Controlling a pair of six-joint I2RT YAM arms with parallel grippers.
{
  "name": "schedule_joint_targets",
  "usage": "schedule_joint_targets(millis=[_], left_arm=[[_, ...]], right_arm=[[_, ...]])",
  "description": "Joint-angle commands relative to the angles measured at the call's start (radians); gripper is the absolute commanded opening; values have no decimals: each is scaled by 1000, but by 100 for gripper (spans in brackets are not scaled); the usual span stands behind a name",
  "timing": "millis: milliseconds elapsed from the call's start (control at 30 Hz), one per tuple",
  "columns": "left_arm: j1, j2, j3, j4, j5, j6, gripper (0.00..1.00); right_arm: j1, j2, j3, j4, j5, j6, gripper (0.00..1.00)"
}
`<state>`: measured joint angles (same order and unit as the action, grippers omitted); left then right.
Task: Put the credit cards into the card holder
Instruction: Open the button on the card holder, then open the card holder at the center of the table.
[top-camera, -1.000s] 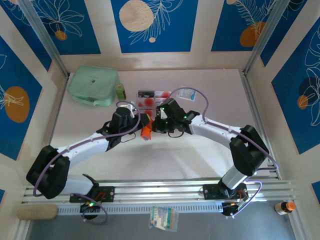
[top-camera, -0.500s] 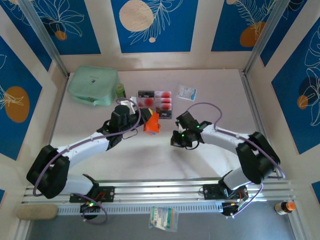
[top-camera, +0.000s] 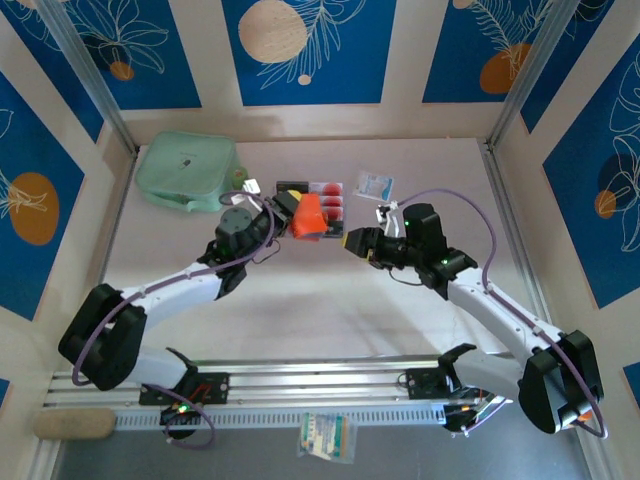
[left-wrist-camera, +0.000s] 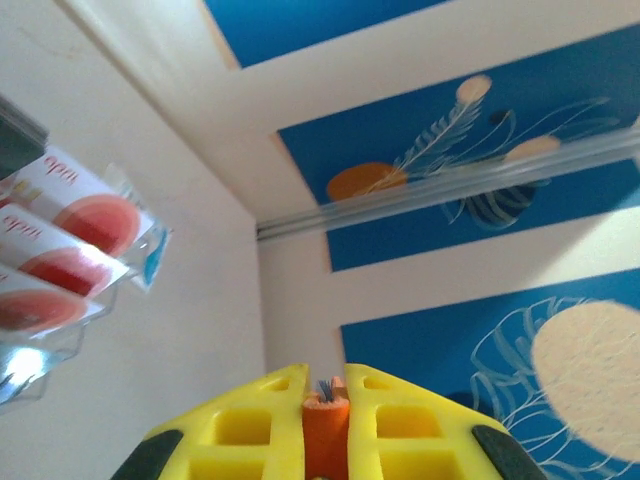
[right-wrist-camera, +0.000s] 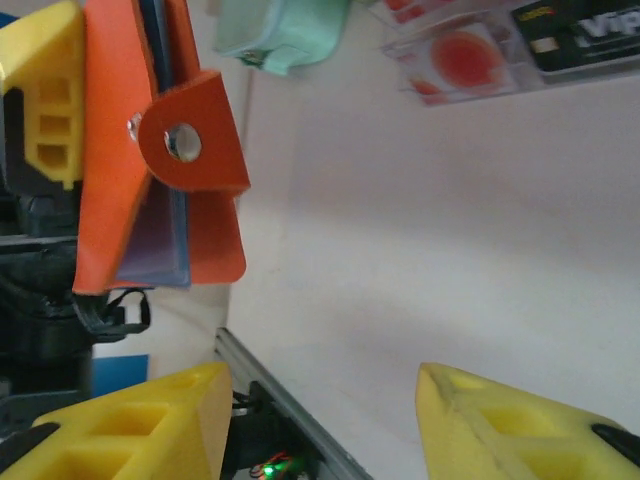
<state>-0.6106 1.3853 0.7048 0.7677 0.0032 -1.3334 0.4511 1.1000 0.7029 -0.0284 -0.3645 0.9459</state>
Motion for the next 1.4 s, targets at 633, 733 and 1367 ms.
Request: schedule_joint_targets(millis=[633,733,1367], left_arm=[[-3,6,10,159,-83,-139,0],[-5,8,10,160,-81,-137,0],[-25,31,18,177,-68,-148,0]], right_arm=[[84,113,-16,509,-76,292,56],[87,105,-15,510,-71,297,56],[57,150,-15,592,-48,347,55]])
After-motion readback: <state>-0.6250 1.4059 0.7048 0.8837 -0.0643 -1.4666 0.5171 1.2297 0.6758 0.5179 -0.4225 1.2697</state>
